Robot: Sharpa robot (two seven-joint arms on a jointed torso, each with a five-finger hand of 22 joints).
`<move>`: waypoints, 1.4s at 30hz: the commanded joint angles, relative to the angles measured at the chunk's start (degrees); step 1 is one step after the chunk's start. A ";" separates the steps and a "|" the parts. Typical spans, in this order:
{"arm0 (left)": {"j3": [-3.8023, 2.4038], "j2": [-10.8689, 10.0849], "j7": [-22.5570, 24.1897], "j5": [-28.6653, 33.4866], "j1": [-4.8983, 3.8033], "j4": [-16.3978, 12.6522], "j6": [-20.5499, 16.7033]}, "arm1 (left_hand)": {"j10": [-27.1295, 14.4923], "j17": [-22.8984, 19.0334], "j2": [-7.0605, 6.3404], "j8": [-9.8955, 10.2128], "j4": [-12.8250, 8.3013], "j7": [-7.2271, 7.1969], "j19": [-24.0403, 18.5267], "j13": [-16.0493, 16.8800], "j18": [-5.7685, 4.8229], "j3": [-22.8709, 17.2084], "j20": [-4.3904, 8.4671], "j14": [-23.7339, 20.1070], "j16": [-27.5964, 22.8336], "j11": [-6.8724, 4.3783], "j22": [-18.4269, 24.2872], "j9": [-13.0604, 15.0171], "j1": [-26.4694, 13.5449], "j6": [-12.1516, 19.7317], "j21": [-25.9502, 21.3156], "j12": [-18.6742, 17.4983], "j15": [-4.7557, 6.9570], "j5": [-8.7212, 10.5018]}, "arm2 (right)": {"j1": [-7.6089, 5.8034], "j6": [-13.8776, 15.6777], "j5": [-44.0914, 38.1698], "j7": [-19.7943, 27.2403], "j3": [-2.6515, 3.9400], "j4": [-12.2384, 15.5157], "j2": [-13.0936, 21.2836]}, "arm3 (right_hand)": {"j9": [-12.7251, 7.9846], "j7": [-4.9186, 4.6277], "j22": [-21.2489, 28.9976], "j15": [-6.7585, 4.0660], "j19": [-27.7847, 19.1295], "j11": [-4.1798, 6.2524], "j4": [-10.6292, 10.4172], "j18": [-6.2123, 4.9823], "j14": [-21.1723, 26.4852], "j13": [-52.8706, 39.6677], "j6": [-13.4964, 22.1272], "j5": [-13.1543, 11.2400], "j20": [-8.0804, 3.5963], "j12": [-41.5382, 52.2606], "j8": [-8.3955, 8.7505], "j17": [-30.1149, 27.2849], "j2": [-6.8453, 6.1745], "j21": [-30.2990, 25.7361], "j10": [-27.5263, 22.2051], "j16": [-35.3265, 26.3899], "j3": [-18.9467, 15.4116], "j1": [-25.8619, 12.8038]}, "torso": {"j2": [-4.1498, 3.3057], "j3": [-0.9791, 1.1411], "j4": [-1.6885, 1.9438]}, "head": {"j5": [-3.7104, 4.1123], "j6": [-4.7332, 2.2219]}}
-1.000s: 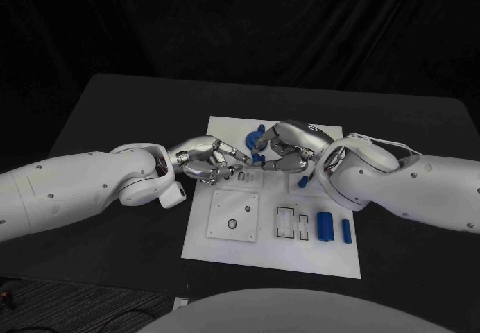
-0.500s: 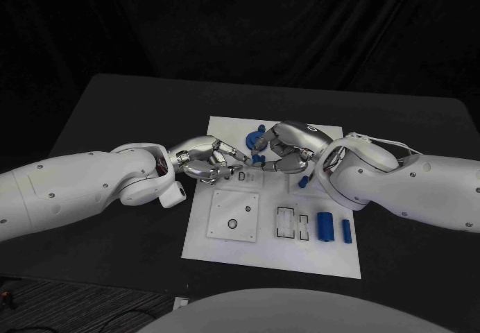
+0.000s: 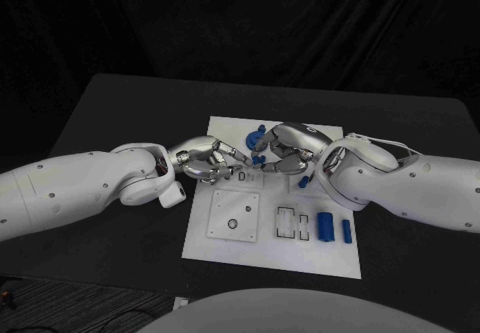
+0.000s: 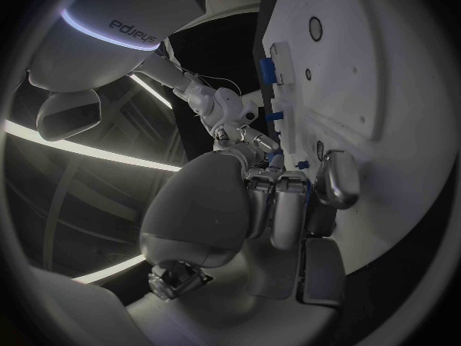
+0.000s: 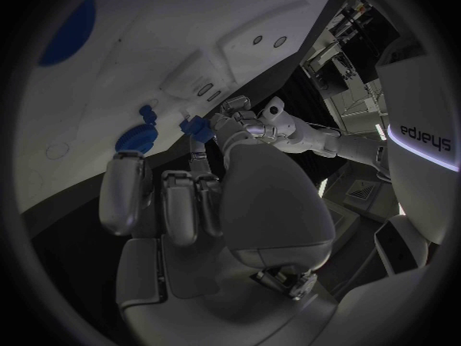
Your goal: Assemble the parts on the task board
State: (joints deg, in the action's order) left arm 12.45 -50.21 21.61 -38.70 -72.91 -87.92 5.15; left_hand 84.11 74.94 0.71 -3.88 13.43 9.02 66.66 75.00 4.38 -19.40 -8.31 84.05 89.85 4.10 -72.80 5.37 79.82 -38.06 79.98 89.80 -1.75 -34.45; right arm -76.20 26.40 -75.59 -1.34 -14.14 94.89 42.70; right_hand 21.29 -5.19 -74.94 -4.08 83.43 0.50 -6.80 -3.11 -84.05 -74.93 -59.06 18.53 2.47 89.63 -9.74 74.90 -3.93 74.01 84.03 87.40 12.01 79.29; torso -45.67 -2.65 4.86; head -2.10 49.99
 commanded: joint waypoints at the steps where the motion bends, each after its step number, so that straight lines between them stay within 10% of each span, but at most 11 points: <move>1: -0.12 0.18 1.06 0.30 0.03 -0.22 0.60 | 5.49 15.06 0.35 0.14 -0.08 0.11 -0.36 14.78 0.93 -0.41 -0.05 5.95 0.15 0.43 0.09 -0.05 -0.01 0.47 -0.24 0.01 -0.40 -0.22 | 0.26 -0.99 -0.36 -0.09 -0.03 0.12 -0.14 | 2.00 0.92 -10.47 0.28 -0.21 -0.32 -0.26 -0.35 -4.94 -14.53 -0.66 -0.04 0.00 -0.22 -0.19 11.23 0.52 -0.26 5.56 -0.34 -0.01 0.00 | 0.01 -0.03 -0.05 | -0.03 0.01; 42: -0.12 0.33 1.49 0.30 0.05 -0.53 0.13 | 5.31 15.06 0.41 0.32 -0.17 -0.02 -0.58 14.68 0.98 -0.63 -0.14 5.95 0.15 0.42 0.17 -0.22 0.00 1.08 -0.40 -0.08 -0.46 -0.19 | 0.32 -3.21 -0.35 -0.92 -0.03 -0.02 -0.62 | 1.83 0.64 -10.41 0.45 -0.31 -0.54 -0.19 -0.39 -4.87 -14.36 -0.19 -0.03 0.15 -0.40 0.25 11.02 0.34 -0.50 5.43 -0.50 -0.02 0.07 | -0.01 0.00 -0.01 | 0.07 0.01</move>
State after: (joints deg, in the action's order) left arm 12.55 -50.14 21.16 -38.86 -72.81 -88.01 5.13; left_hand 84.11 74.91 0.71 -3.81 13.19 8.98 66.48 75.00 4.39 -19.63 -8.49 84.05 89.85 4.09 -72.68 5.21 79.82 -37.41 79.76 89.80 -1.75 -34.45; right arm -76.16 25.04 -75.59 -1.46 -14.08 94.64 42.29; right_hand 22.08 -5.18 -74.91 -4.08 83.43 0.50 -6.73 -3.11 -84.05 -74.91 -59.05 18.32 2.47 89.40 -9.39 74.91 -3.85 73.77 84.02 87.18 11.91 79.39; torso -45.70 -2.69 4.82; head -2.02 49.99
